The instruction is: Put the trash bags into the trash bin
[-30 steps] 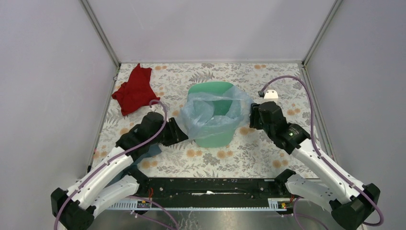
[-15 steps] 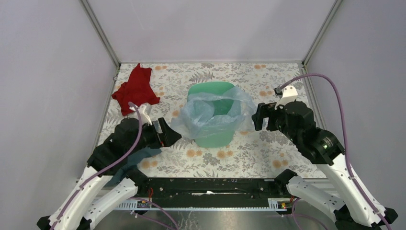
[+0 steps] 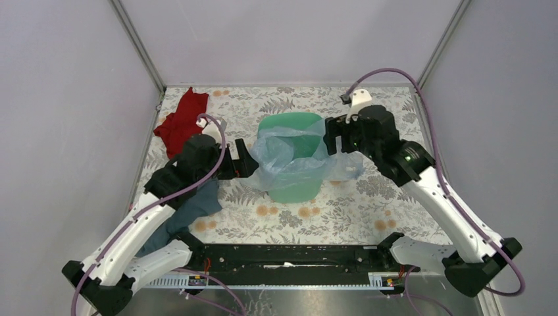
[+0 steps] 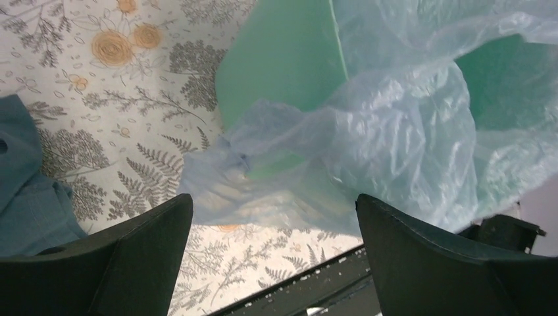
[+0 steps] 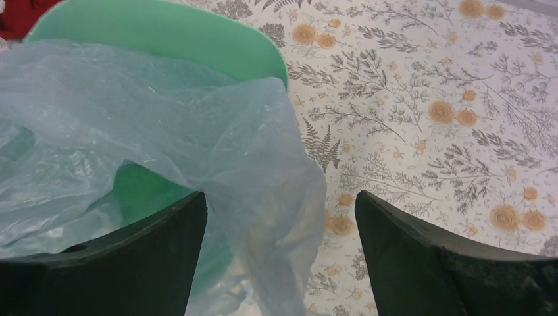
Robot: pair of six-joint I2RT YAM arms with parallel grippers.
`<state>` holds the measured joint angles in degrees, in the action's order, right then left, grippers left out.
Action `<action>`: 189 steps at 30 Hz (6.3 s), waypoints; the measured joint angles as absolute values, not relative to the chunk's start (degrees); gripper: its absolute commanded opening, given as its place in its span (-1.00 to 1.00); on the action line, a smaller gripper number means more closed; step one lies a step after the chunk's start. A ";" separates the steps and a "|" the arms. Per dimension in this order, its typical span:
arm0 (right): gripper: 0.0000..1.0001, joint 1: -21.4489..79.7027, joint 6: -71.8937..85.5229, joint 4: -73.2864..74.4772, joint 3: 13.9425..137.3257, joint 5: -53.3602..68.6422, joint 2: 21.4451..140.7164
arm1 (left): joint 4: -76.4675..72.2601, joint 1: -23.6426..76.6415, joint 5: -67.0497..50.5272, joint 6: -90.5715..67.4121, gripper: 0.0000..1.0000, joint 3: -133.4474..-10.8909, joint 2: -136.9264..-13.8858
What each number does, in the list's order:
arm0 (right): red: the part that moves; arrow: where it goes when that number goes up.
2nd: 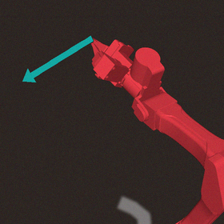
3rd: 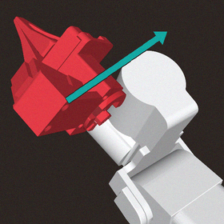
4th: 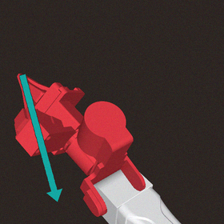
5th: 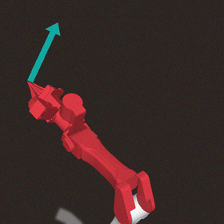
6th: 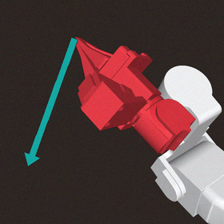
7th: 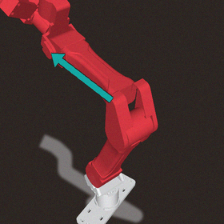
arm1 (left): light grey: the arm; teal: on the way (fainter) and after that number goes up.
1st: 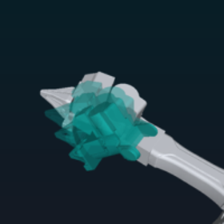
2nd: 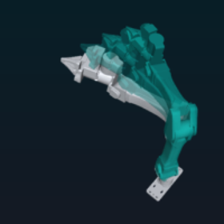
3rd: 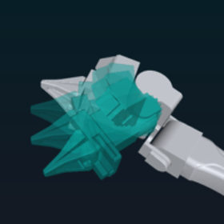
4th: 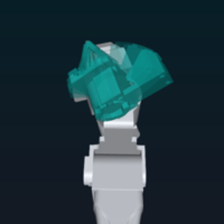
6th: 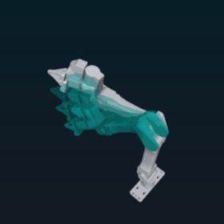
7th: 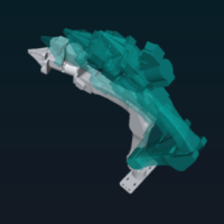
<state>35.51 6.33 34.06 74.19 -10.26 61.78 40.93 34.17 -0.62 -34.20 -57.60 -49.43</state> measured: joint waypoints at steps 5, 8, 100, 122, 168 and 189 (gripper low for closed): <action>0.52 35.51 3.66 31.00 74.19 -9.98 66.89 | 37.32 31.33 -0.43 -32.64 0.95 -57.60 -53.52; 0.37 35.44 2.74 28.53 74.19 -10.35 68.53 | 35.75 29.63 -0.86 -32.34 0.92 -57.63 -55.70; 0.71 26.57 7.11 23.86 84.86 -6.00 80.16 | 34.09 14.92 -12.12 -34.30 0.98 -62.89 -50.50; -0.44 26.57 5.17 20.12 81.87 -6.39 82.52 | 27.14 23.03 -18.79 -25.15 0.73 -77.49 -82.13; -0.68 24.12 9.96 18.44 74.30 -2.44 86.91 | 18.00 19.40 -13.23 -33.06 -0.37 -59.61 -80.71; 0.99 23.49 14.06 32.40 75.55 -13.39 68.16 | 32.05 19.07 0.84 -27.55 0.98 -63.44 -59.51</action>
